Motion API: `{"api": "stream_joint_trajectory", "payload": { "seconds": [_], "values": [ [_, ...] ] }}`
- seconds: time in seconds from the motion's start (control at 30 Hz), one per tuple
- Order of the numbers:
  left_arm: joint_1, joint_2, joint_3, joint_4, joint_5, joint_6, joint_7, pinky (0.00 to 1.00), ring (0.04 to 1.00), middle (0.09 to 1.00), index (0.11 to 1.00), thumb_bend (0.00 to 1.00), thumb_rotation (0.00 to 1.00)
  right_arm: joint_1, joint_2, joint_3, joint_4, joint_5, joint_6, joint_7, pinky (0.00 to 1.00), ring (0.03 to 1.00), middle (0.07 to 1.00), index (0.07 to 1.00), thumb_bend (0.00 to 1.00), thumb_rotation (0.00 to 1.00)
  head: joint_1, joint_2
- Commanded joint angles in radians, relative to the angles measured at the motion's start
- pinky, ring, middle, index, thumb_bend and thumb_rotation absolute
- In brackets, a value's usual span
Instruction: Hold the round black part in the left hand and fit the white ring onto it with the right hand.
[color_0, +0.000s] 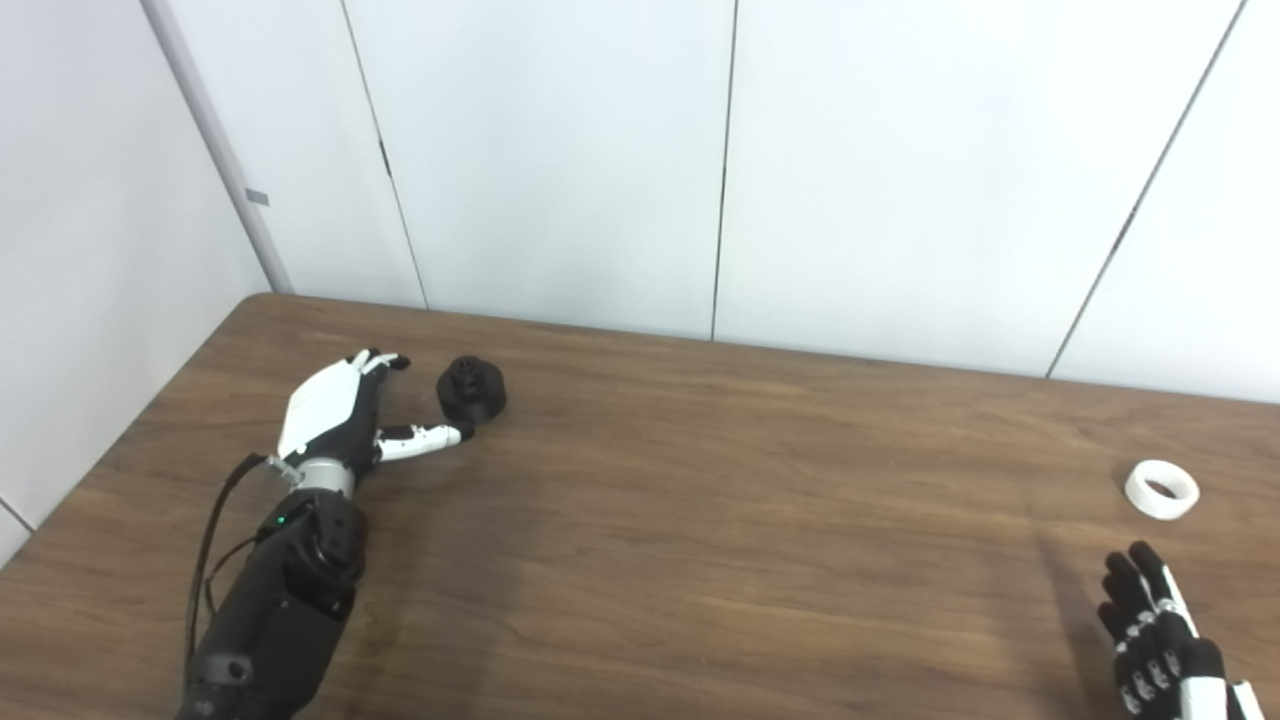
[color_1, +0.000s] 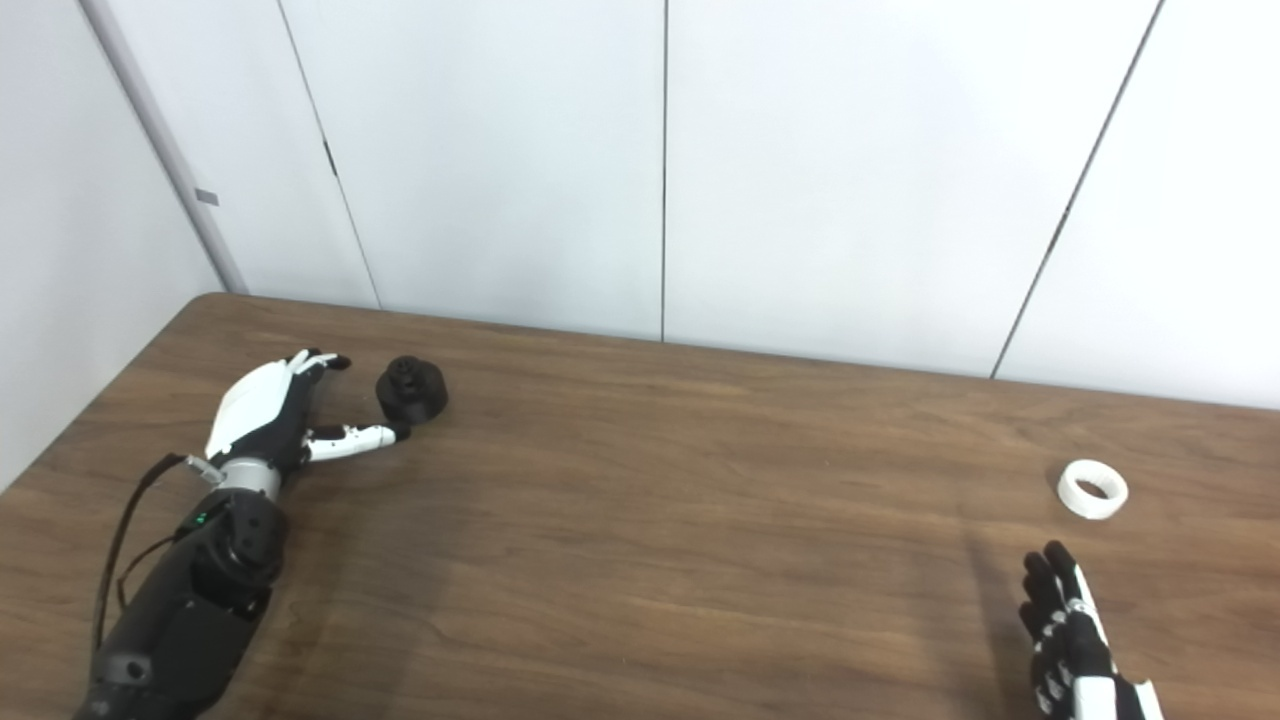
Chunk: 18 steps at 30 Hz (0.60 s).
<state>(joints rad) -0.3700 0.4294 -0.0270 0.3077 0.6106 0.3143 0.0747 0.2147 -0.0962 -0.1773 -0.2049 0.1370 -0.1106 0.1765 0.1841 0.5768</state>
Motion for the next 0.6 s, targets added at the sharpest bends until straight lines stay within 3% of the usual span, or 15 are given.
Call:
{"api": "stream_joint_trajectory", "payload": {
  "seconds": [0.0, 0.37, 0.57],
  "values": [
    [-0.056, 0.017, 0.0, -0.006, 0.002, -0.02, 0.036, 1.0, 1.0, 0.973, 0.86, 0.95, 0.48, 0.104, -0.015, 0.005, 0.027, 0.017, -0.025, 0.008, 1.0, 0.99, 0.967, 0.97, 0.63, 1.0, 0.001, 0.001],
    [-0.098, 0.02, -0.03, 0.051, 0.001, -0.013, 0.031, 1.0, 1.0, 0.975, 0.86, 0.97, 0.46, 0.104, -0.016, 0.0, 0.037, 0.014, -0.028, 0.005, 1.0, 0.975, 0.953, 0.956, 0.67, 0.98, -0.012, 0.005],
    [-0.108, 0.016, -0.028, 0.067, -0.012, -0.017, 0.031, 1.0, 1.0, 0.972, 0.861, 0.97, 0.43, 0.105, -0.017, 0.002, 0.044, 0.014, -0.041, 0.009, 0.99, 0.973, 0.961, 0.968, 0.64, 0.99, -0.014, 0.003]
  ]
}}
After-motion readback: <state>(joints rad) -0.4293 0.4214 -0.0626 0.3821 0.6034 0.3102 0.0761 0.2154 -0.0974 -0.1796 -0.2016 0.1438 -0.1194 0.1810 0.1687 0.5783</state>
